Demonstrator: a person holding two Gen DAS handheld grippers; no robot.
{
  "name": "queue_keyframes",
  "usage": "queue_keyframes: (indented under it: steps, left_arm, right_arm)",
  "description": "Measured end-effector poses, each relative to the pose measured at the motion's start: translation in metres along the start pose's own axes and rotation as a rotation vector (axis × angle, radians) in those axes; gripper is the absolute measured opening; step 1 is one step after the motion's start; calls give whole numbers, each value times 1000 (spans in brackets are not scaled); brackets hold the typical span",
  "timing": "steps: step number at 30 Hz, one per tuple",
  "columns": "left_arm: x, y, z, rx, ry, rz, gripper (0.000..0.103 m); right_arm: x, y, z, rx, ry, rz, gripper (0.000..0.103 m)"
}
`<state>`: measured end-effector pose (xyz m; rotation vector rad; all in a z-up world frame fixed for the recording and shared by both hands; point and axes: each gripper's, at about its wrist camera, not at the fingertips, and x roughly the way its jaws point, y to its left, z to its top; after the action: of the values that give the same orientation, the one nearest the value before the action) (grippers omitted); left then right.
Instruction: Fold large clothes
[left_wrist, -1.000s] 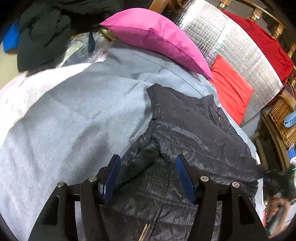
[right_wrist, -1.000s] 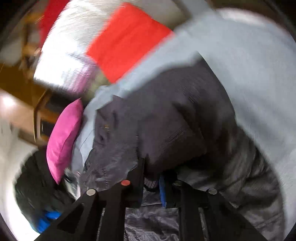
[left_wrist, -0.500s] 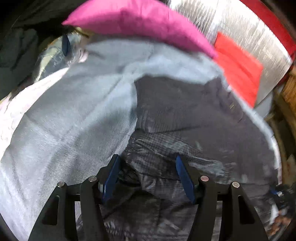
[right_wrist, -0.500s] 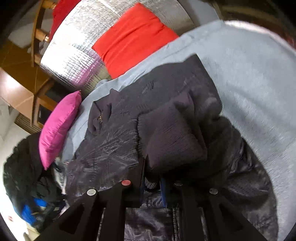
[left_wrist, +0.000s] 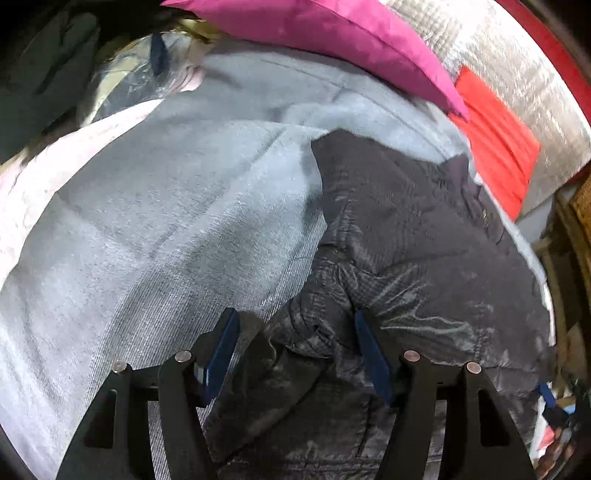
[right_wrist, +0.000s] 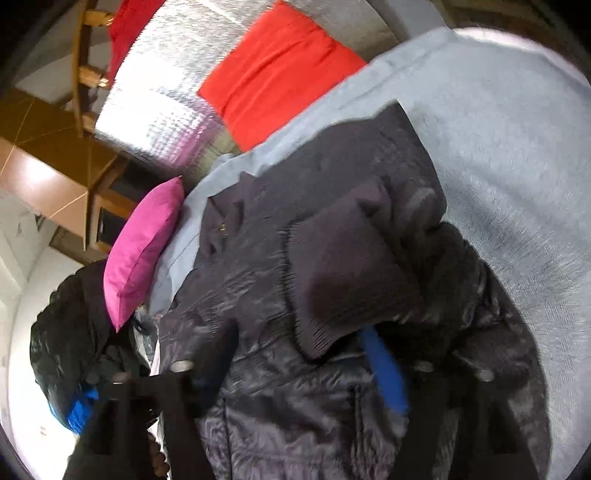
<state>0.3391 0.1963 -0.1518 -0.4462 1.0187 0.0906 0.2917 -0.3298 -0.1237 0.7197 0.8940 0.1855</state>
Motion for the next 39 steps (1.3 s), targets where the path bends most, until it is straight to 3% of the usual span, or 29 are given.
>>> queue_keyframes:
  steps: [2,5,8,13,15,20,25,35,36,37,39]
  left_arm:
    - [-3,0,0,6,-1,-18,58]
    - [-3,1,-3,9,0,-29,58]
    - [-3,1,-4,-1,0,-35,59]
    - [-25,-3,9,19,-75,-48,58]
    - [-32,-7,19,41,-110,-54,58]
    - [-3,-13,47,41,-57,-52,58]
    - [39,-15,68,2,13,-63,58]
    - [63,-18,98,-4,43,-119,53]
    - [64,-18,98,-5,38,-126,48]
    - [66,-19,100,-1,36,-142,23]
    - [65,-26,103,32,22,-141,15]
  right_arm:
    - [-13,8,0,-44,-1,-34,76]
    - [-39,22,0,-92,-28,-71,76]
    - [-52,43,3,-149,-70,-26,76]
    - [-25,58,16,-170,-35,86,76]
    - [-5,49,20,-145,-5,92,76]
    - [35,15,21,-51,60,75,76]
    - [40,18,17,-109,75,53,76]
    - [51,15,12,-154,116,21,76]
    - [51,15,11,-156,115,20,76]
    - [52,15,10,-162,115,20,76]
    - [52,15,9,-172,114,22,76]
